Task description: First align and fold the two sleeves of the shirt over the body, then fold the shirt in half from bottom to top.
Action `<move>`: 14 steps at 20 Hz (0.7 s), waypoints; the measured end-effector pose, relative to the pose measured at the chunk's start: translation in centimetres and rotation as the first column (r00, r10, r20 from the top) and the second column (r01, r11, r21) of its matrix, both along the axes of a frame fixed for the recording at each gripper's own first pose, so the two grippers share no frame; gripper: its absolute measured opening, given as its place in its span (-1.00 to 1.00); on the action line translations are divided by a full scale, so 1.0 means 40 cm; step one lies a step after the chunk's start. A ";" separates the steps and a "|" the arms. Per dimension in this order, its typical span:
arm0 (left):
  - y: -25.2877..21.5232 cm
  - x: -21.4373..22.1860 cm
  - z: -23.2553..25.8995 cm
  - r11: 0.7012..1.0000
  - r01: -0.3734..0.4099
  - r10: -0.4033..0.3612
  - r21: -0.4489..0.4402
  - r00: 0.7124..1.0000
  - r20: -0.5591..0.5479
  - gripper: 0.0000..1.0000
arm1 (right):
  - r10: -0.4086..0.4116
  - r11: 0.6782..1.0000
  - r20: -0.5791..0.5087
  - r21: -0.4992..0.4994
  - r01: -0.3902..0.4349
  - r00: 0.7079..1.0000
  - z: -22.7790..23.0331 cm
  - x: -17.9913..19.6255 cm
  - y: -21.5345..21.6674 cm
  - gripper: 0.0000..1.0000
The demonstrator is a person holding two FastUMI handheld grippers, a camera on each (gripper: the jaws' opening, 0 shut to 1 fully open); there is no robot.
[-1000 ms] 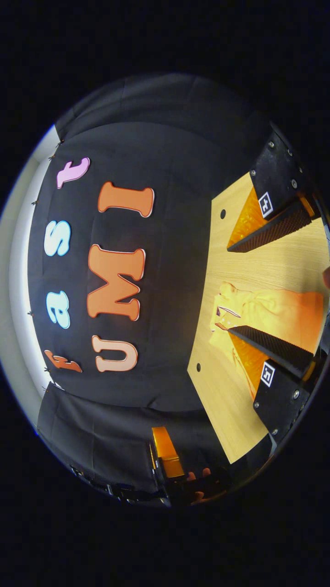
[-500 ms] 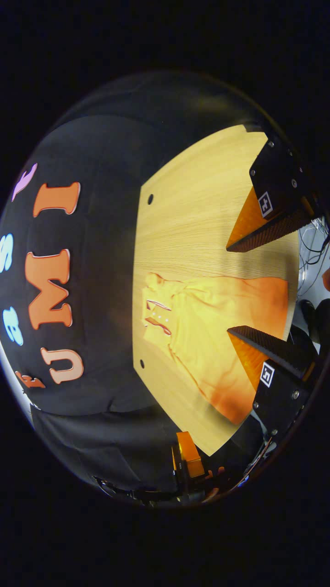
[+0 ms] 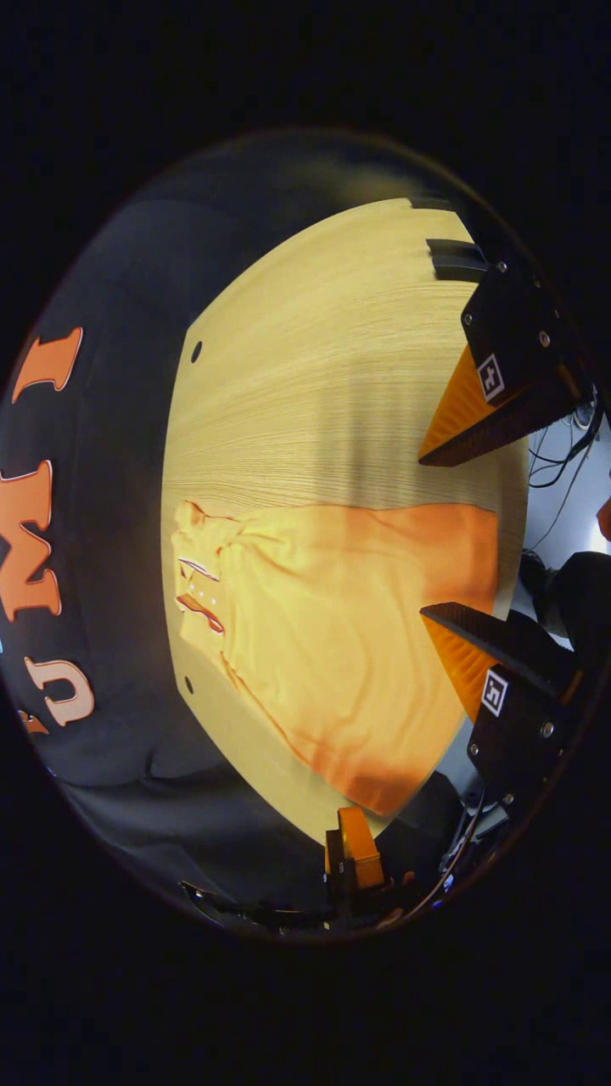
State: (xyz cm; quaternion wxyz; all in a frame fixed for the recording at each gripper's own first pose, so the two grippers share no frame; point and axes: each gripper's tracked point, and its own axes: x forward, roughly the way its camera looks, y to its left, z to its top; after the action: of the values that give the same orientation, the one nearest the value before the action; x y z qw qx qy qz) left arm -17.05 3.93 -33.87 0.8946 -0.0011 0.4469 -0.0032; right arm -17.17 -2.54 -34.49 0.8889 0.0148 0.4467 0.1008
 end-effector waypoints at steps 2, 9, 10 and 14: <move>-0.004 0.000 -0.024 1.000 0.011 -0.011 -0.003 0.999 -0.052 0.96 | 0.009 1.000 -0.037 -0.004 -0.010 0.999 -0.026 -0.002 0.013 0.96; -0.016 0.012 -0.086 0.999 0.040 -0.042 -0.011 0.979 -0.199 0.95 | 0.059 0.994 -0.148 -0.078 -0.071 0.987 -0.081 0.008 0.035 0.93; -0.022 0.018 -0.089 0.999 0.036 -0.040 -0.022 0.978 -0.205 0.96 | 0.074 0.993 -0.165 -0.077 -0.087 0.984 -0.080 0.005 0.044 0.89; -0.052 0.029 -0.094 0.998 0.026 -0.039 -0.057 0.971 -0.237 0.76 | -0.002 0.998 -0.195 -0.065 -0.011 0.981 -0.079 0.007 0.045 0.01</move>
State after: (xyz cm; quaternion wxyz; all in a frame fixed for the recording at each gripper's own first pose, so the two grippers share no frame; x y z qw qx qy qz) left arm -15.89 1.86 -37.65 0.8342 -0.0179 0.5504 -0.0297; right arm -16.89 -0.74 -37.66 0.8406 -0.0055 0.5347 0.0861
